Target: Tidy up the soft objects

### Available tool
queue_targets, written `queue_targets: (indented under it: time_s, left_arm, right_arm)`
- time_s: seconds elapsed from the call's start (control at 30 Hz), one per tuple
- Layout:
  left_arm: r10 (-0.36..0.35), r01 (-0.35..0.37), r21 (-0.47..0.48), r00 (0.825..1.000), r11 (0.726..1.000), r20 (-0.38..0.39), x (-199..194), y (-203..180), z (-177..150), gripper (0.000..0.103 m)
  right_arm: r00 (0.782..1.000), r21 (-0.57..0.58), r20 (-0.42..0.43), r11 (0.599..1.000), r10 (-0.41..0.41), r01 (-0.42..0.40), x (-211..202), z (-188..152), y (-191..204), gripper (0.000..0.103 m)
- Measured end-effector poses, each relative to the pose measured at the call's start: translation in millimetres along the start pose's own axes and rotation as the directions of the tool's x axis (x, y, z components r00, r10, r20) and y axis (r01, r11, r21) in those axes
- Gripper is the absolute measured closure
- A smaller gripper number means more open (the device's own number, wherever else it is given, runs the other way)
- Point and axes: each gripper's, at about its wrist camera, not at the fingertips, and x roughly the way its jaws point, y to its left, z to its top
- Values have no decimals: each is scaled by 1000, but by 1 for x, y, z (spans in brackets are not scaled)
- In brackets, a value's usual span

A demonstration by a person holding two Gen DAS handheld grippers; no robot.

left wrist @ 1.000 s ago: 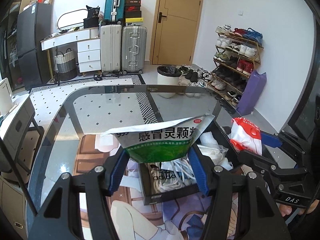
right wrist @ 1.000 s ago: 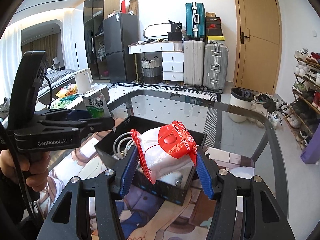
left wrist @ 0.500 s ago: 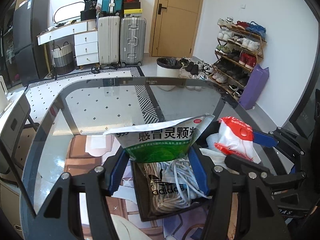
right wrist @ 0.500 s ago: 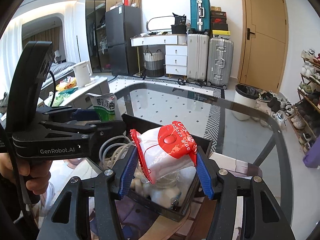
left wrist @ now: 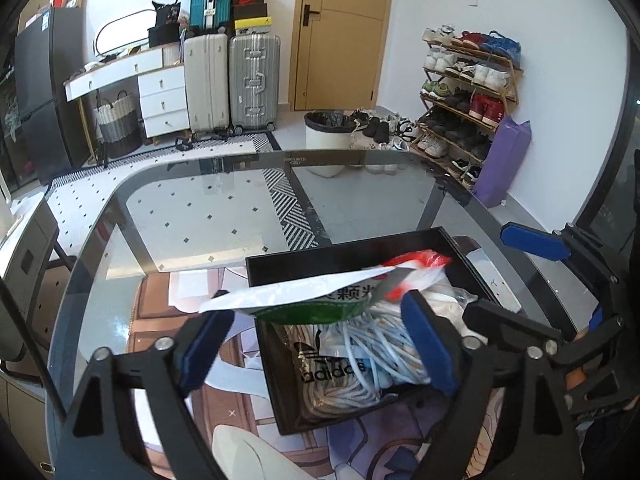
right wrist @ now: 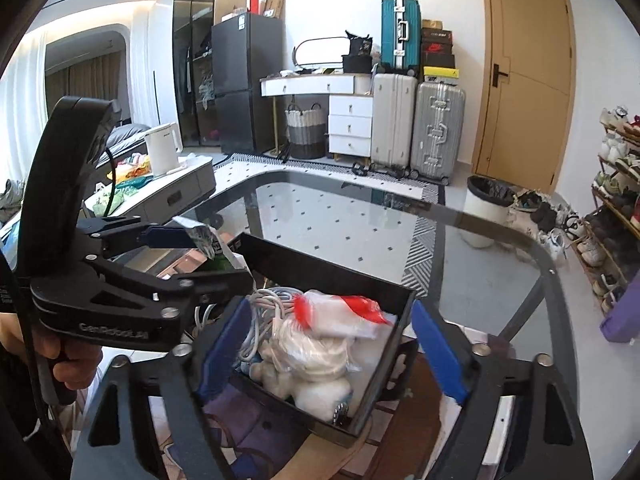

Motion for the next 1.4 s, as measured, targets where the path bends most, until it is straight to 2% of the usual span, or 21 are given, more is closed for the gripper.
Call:
queue_targets:
  time_s: [0.13,0.3,0.73,0.9,1.23,1.4]
  left_arm:
    - [12,-12,16,999,1000,30,-12,-1,-5,5]
    - [8,-9,15,998,1000,66,-27,1,-12,3]
    - [26,-26,3,992,1000,124,-57,4,-35,0]
    - [34,-37,14,986,999,165,-66,3,-49,0]
    - [99,-96,-24,976,995,192,-60,11,-75,0]
    - [105,-98,-45,976,994,190,-54,19,-84,0]
  right_arm:
    - [1000,24,11,1000,-12,11,-10,-5,-3,13]
    - [999,31,30,999,-15,15,-24,-16,-1,8]
    - [999,53,54,999,0,-3,-48,-36,12,1]
    - [996,82,93,997,-5,-3,-54,-49,14,1]
    - [987,107,160,994,-20,3,-57,-73,17,1]
    - [984,107,177,994,-22,3,-55,-82,19,1]
